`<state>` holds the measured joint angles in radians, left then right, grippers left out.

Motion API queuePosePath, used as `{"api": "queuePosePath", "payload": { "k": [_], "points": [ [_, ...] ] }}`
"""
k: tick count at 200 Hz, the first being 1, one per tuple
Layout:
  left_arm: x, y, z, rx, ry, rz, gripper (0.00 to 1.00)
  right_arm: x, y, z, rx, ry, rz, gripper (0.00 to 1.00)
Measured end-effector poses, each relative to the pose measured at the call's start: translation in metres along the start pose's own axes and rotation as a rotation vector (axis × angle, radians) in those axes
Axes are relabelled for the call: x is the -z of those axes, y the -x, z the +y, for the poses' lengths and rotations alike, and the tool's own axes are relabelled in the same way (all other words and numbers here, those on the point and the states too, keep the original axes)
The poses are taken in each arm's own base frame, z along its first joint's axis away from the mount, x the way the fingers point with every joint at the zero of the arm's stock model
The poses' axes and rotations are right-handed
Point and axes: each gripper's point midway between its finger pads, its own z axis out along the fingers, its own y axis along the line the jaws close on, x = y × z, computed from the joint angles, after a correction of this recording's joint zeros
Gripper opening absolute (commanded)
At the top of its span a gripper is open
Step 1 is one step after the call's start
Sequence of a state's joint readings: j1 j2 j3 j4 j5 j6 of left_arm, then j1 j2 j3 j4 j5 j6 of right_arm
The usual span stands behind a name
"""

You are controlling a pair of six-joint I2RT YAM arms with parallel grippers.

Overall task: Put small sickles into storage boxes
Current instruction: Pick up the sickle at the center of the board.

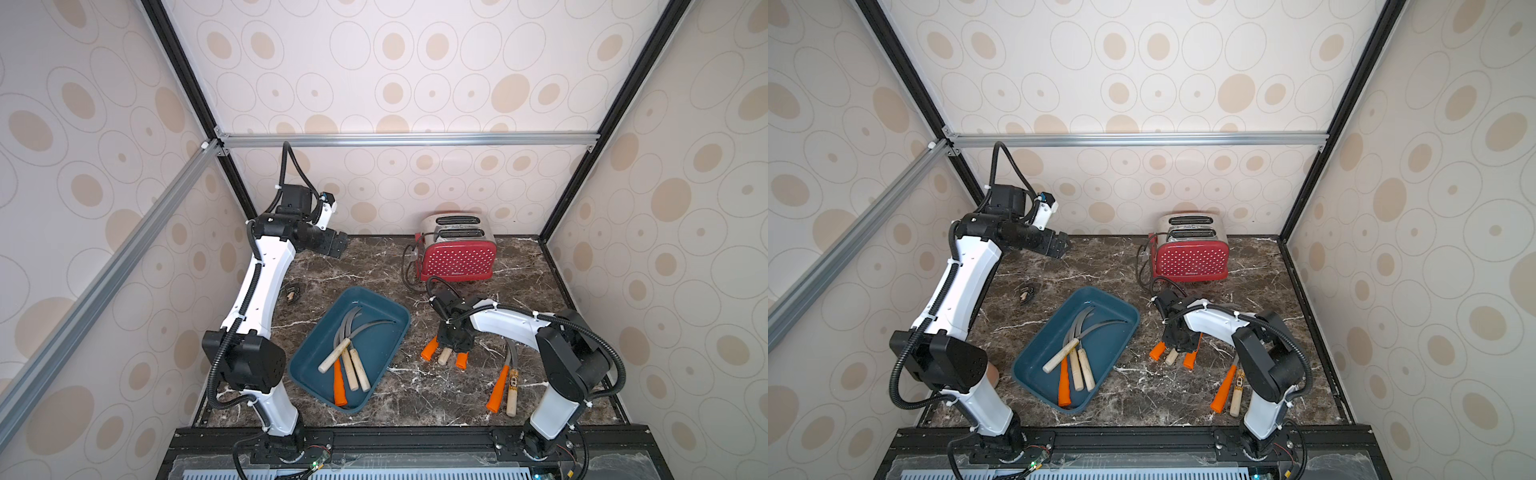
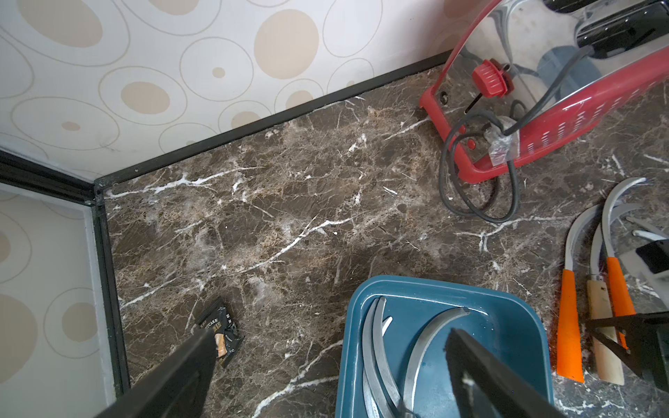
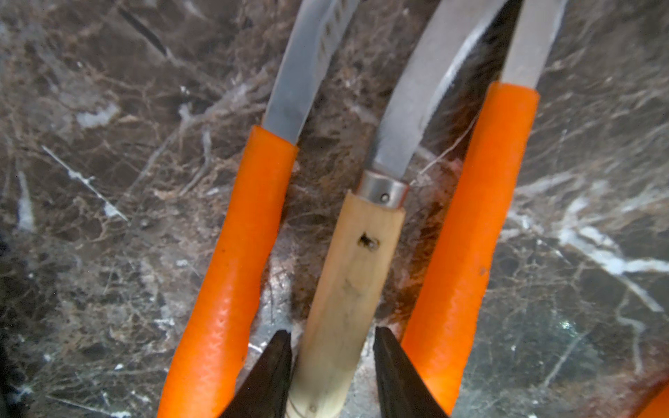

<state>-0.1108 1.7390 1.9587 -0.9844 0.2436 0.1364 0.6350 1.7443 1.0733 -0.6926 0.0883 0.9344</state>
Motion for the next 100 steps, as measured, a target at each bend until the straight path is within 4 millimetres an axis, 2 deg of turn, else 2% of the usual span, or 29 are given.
{"api": "queuePosePath", "payload": {
  "k": [70,100],
  "points": [
    [-0.0010,-0.0016,-0.0013,-0.007,-0.008,0.005,0.99,-0.0062,-0.0009,0.0003,-0.004,0.001,0.002,0.38],
    [-0.0010,-0.0017,-0.0020,-0.009,-0.013,0.004,0.99,-0.0082,-0.0014,-0.0005,-0.006,-0.004,0.003,0.33]
  ]
}}
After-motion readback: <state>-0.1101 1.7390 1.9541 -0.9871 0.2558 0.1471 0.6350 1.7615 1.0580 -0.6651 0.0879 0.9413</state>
